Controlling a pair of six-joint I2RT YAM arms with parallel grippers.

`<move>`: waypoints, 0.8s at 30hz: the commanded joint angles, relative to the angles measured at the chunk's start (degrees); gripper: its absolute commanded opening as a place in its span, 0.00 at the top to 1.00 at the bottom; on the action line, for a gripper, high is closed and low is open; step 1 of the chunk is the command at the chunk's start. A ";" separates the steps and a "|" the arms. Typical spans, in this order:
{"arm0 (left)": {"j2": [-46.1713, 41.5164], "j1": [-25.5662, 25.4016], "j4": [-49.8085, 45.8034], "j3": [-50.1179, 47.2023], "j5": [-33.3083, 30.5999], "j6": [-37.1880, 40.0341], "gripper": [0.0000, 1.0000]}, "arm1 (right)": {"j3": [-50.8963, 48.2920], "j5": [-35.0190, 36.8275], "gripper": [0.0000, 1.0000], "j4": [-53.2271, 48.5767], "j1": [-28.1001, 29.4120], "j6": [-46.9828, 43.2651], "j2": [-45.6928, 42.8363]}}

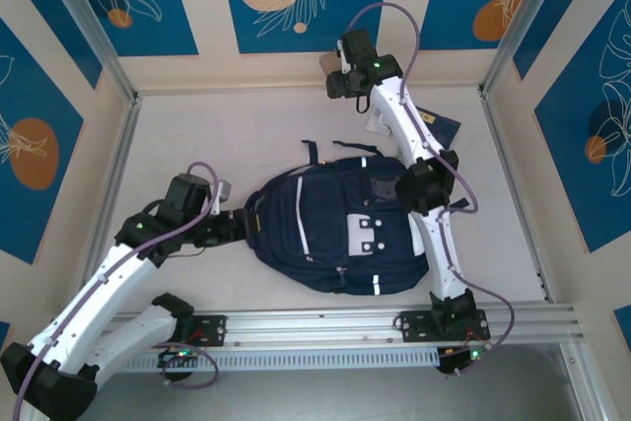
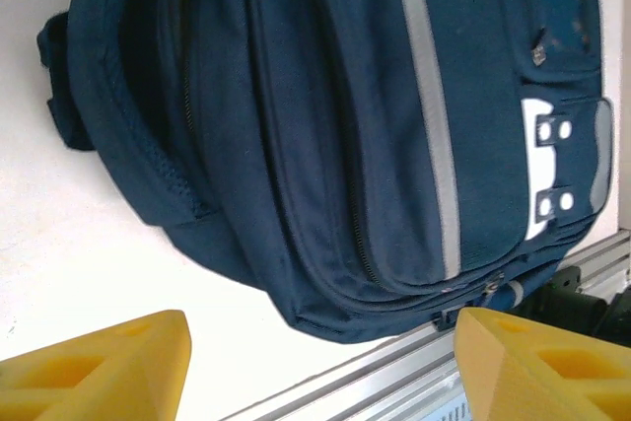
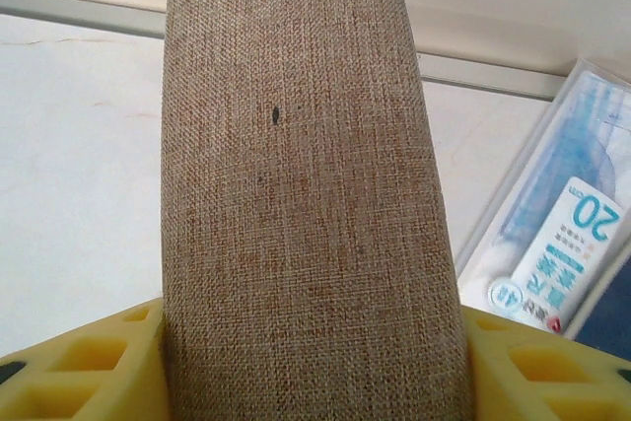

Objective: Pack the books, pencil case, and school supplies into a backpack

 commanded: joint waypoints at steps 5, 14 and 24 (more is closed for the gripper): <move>0.51 0.60 -1.28 6.87 -0.23 -0.54 0.27 | -28.31 -0.66 0.80 0.71 7.38 2.10 -24.16; 5.05 1.01 9.80 10.10 4.90 -13.65 0.02 | -73.82 -19.74 0.80 19.36 13.98 9.31 -60.11; 12.82 0.94 33.10 4.99 15.04 -29.80 0.04 | -98.35 -32.55 0.81 38.40 16.00 18.62 -79.19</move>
